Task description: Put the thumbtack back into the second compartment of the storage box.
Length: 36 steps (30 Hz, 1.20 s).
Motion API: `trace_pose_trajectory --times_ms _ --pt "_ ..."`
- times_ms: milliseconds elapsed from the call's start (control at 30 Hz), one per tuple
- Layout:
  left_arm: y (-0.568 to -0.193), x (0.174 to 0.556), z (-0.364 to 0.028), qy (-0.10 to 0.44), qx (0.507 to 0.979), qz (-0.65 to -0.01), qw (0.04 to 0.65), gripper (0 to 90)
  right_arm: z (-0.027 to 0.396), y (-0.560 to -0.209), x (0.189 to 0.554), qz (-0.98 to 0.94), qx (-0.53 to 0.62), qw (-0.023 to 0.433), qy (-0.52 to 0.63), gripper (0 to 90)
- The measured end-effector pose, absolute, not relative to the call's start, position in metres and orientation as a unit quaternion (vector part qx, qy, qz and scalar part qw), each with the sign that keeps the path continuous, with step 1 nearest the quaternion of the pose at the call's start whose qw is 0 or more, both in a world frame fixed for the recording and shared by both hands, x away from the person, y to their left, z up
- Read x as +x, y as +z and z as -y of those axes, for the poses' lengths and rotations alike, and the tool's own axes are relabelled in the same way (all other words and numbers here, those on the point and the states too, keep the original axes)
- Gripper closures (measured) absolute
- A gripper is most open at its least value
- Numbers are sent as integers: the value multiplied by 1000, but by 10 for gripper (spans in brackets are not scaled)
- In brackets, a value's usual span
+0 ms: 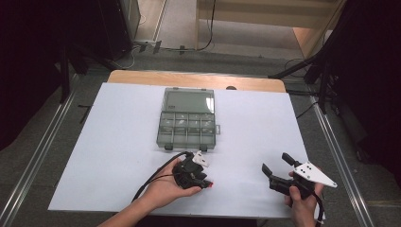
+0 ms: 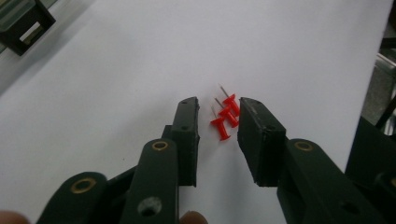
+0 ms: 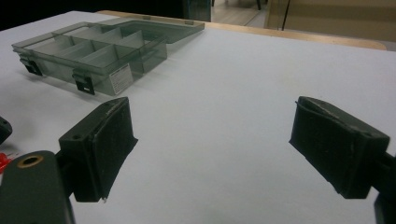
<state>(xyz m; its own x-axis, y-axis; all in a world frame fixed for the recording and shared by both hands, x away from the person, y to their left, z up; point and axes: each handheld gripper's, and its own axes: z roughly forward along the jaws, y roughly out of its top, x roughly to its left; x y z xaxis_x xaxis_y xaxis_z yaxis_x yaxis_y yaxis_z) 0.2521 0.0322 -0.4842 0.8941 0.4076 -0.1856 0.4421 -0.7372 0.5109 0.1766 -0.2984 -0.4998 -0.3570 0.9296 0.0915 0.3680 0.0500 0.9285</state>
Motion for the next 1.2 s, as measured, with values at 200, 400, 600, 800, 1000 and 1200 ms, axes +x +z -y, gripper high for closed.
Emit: trace_pose_trajectory --times_ms 200,400,600,800,1000,1200 --pt "-488 250 -30 -36 931 -235 275 703 299 -500 177 -664 490 287 486 136" --pt "-489 250 -30 -27 933 -236 272 765 299 -501 177 -664 491 288 485 136" --pt "-491 247 -30 -4 935 -227 273 829 299 -501 177 -664 492 289 484 136" --pt "-491 247 -29 -4 937 -228 266 831 298 -501 178 -666 491 289 482 136" --pt "-491 246 -29 2 938 -220 269 852 296 -501 178 -668 489 289 480 136" --pt "-491 248 -31 -6 937 -218 273 855 297 -501 178 -667 489 291 481 136"
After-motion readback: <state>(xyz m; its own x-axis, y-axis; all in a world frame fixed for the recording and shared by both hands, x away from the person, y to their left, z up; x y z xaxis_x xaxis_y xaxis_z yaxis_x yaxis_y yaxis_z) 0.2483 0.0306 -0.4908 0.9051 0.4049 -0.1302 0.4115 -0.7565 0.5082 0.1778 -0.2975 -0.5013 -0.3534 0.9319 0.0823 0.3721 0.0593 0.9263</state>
